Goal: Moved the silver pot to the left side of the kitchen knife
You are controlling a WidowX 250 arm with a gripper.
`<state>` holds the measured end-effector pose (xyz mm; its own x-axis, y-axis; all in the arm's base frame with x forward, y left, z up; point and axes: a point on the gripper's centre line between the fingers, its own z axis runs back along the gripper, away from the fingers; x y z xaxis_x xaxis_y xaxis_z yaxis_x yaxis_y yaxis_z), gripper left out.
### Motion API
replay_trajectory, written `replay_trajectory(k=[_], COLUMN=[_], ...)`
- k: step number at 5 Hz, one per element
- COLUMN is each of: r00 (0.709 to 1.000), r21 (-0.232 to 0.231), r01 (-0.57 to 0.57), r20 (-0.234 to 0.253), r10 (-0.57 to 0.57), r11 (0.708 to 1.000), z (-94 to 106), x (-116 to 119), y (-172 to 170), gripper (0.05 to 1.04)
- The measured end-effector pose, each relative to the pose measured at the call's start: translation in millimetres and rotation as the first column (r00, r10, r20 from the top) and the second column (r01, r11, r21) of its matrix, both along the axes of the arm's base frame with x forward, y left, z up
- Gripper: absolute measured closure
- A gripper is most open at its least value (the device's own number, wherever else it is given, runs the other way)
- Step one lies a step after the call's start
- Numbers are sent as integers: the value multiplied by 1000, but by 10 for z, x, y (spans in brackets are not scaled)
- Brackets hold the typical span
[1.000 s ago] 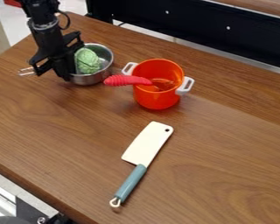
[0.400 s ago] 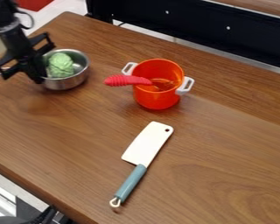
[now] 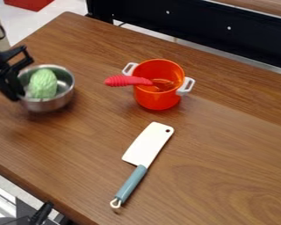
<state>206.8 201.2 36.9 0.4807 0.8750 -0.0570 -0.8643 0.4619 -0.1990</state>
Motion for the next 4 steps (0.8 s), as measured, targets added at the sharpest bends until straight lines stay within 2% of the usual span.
replay_trajectory(k=[2, 3, 4], r00=[987, 980, 979], r21=[1, 0, 22], r01=[162, 199, 200], r20=[16, 23, 32], r10=[-162, -199, -200], r11=[987, 980, 980], z=[-34, -81, -89], x=[-288, -306, -253], y=[-452, -665, -854], gripper=[1027, 1027, 1027])
